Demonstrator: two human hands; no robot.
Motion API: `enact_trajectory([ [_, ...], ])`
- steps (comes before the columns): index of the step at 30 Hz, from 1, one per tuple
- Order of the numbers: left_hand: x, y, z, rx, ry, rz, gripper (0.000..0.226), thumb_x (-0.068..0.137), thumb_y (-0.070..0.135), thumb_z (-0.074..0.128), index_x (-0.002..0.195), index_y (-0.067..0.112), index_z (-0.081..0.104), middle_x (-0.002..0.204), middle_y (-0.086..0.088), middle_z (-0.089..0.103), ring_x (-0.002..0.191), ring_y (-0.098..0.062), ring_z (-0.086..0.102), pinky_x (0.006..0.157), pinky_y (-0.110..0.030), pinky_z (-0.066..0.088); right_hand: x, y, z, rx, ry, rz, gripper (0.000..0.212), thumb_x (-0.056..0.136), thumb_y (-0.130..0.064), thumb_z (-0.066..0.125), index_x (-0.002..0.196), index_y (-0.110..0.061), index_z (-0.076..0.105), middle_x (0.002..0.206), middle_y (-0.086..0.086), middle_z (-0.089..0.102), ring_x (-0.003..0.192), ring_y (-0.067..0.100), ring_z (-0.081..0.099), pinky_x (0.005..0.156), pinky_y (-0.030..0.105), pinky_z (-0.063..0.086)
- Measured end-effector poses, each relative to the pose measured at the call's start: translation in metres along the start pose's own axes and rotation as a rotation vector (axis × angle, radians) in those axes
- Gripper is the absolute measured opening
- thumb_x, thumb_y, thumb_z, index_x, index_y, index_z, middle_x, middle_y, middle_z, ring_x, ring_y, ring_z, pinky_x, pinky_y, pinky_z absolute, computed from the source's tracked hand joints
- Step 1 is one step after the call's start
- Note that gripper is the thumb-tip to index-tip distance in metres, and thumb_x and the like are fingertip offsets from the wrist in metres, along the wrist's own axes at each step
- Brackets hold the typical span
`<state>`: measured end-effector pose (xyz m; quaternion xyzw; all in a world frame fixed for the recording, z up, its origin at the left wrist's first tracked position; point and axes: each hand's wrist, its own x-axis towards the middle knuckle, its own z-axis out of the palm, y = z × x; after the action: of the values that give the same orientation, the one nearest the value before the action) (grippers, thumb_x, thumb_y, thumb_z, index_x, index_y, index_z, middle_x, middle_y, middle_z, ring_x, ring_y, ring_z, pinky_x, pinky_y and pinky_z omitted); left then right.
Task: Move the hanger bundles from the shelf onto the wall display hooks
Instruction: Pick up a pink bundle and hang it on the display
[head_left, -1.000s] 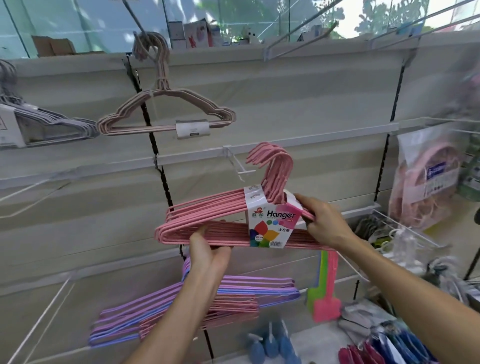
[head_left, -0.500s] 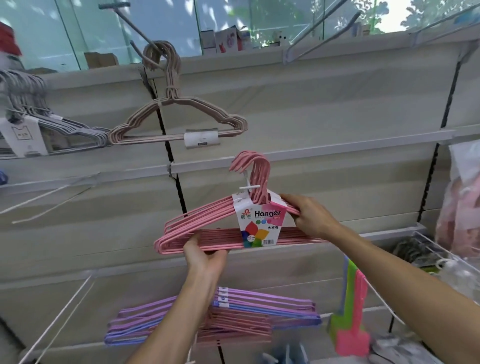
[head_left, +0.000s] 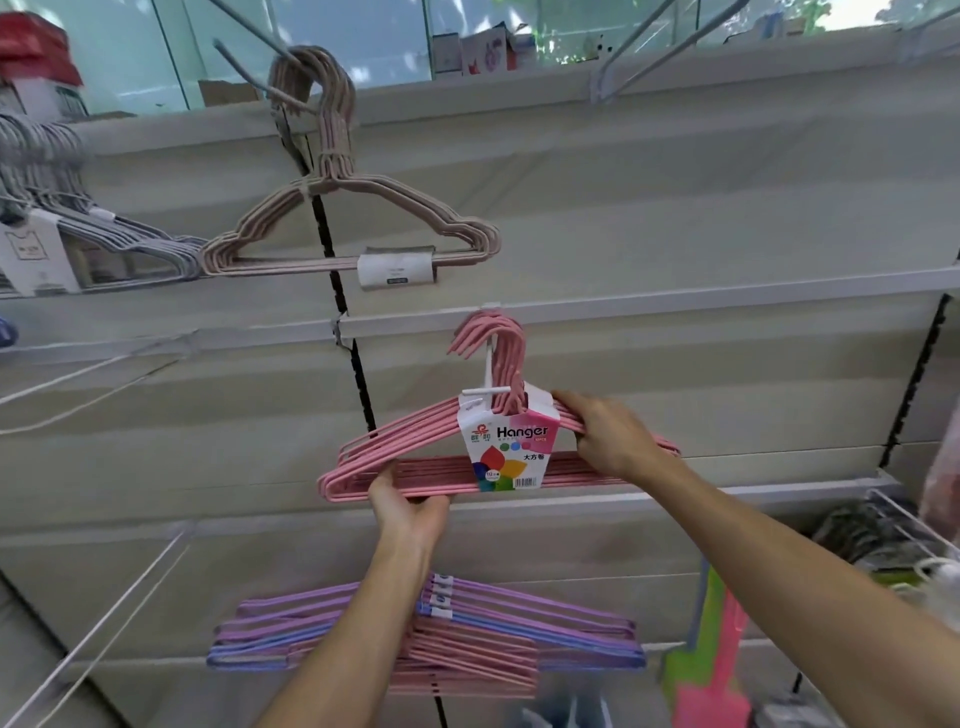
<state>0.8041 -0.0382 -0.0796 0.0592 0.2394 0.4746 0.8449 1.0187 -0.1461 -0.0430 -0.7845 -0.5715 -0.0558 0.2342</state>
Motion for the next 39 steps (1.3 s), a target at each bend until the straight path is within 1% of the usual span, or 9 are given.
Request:
enact_trajectory([
  [4,0.010,-0.007,-0.004,-0.006,0.004,0.024,0.038,0.100,0.019,0.043,0.135,0.012,0.058,0.136,-0.018,0.059,0.125,-0.037,0.055,0.111,-0.056,0.038,0.003,0.004,0.005,-0.040,0.005,-0.012,0.072,0.083,-0.003,0.055,0.147,-0.030,0.040,0.132,0.003,0.063,0.111,0.030,0.060,0.088,0.046,0.053],
  [9,0.018,-0.011,-0.006,0.029,0.009,0.053,0.038,0.099,0.018,0.048,0.134,0.017,0.061,0.128,-0.014,0.065,0.116,-0.033,0.062,0.090,-0.050,0.052,0.006,0.009,0.011,-0.024,0.010,-0.010,0.070,0.081,-0.006,0.056,0.145,-0.029,0.041,0.128,0.006,0.064,0.108,0.031,0.061,0.087,0.044,0.051],
  [13,0.022,-0.008,-0.014,0.101,0.044,0.035,0.037,0.096,0.014,0.055,0.133,0.014,0.060,0.126,-0.016,0.066,0.113,-0.033,0.064,0.091,-0.049,0.055,0.003,0.008,0.016,0.007,-0.021,0.021,0.075,0.078,-0.006,0.057,0.147,-0.030,0.038,0.130,0.006,0.060,0.113,0.031,0.057,0.095,0.047,0.048],
  [17,0.018,-0.006,-0.023,0.176,0.034,-0.010,0.037,0.095,0.015,0.062,0.131,0.010,0.057,0.121,-0.020,0.068,0.109,-0.034,0.067,0.078,-0.048,0.058,-0.001,0.005,0.017,0.003,-0.029,0.052,0.077,0.078,-0.009,0.058,0.149,-0.028,0.036,0.138,0.006,0.056,0.121,0.031,0.053,0.103,0.048,0.043],
  [21,0.011,-0.002,-0.033,0.284,-0.026,-0.098,0.035,0.098,0.017,0.056,0.131,0.005,0.056,0.119,-0.022,0.069,0.110,-0.034,0.066,0.082,-0.048,0.056,-0.012,0.001,0.015,-0.010,0.018,0.075,0.069,0.083,-0.013,0.062,0.148,-0.023,0.040,0.141,0.006,0.053,0.124,0.030,0.051,0.105,0.049,0.041],
  [25,-0.002,0.003,-0.041,0.448,-0.124,-0.197,0.039,0.099,0.015,0.056,0.136,0.003,0.053,0.123,-0.024,0.066,0.116,-0.036,0.064,0.098,-0.046,0.051,-0.034,-0.007,0.007,0.036,0.074,0.121,0.062,0.086,-0.019,0.065,0.145,-0.018,0.044,0.143,0.006,0.051,0.129,0.029,0.048,0.108,0.050,0.039],
  [29,-0.017,0.014,-0.049,0.598,-0.188,-0.254,0.041,0.101,0.012,0.051,0.141,0.003,0.044,0.127,-0.025,0.061,0.118,-0.038,0.062,0.107,-0.046,0.045,-0.062,-0.023,0.000,0.113,0.218,0.146,0.048,0.089,-0.020,0.066,0.136,-0.012,0.056,0.132,0.009,0.059,0.121,0.028,0.054,0.105,0.039,0.041],
  [34,-0.039,0.034,-0.060,0.741,-0.296,-0.252,0.024,0.100,0.013,0.052,0.121,0.004,0.059,0.117,-0.015,0.071,0.106,-0.032,0.067,0.088,-0.039,0.054,-0.103,-0.060,-0.009,0.194,0.337,0.155,0.031,0.091,-0.015,0.066,0.121,-0.008,0.066,0.118,0.008,0.068,0.108,0.024,0.062,0.097,0.033,0.046],
  [39,-0.074,0.050,-0.066,0.896,-0.457,-0.109,0.021,0.100,0.017,0.055,0.114,0.008,0.067,0.098,-0.008,0.075,0.085,-0.026,0.073,0.076,-0.035,0.058,-0.164,-0.105,-0.012,0.273,0.445,0.138,0.018,0.092,-0.017,0.065,0.109,-0.015,0.070,0.101,-0.006,0.071,0.092,0.006,0.065,0.081,0.007,0.042],
])
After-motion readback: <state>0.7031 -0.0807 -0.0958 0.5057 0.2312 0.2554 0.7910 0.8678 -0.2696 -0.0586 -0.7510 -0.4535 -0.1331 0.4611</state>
